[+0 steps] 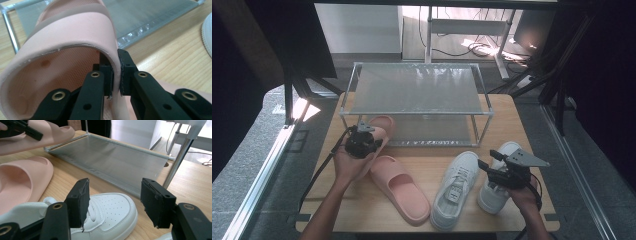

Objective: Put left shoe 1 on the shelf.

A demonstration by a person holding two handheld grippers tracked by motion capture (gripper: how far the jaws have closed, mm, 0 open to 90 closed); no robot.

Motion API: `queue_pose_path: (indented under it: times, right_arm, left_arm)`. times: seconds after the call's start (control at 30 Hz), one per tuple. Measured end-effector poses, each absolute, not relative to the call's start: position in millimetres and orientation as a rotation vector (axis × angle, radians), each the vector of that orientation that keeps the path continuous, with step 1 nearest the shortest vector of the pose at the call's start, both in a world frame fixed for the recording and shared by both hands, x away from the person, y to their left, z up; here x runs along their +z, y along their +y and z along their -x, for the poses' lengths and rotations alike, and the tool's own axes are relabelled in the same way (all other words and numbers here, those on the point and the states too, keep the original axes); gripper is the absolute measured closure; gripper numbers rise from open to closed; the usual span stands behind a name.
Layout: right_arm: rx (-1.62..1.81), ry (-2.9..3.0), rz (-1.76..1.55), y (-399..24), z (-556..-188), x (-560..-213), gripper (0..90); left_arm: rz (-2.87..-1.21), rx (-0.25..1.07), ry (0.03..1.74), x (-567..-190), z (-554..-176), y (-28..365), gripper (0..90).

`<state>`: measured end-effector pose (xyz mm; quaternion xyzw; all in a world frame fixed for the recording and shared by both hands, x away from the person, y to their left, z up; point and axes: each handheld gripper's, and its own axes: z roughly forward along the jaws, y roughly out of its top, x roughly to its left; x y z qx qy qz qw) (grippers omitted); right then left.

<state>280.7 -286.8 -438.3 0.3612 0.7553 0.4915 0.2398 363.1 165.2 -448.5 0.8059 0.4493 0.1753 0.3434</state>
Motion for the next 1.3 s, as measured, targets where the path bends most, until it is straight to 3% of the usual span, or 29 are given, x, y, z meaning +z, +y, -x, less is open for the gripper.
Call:
queue_pose_path:
  times: [1.3]
  right_arm:
    - [1.334, 2.082, -0.999, -285.3, -283.8, -443.2, 41.5]
  left_arm:
    - [-2.086, 0.465, 1.150, -466.2, -396.5, 138.7, 83.5]
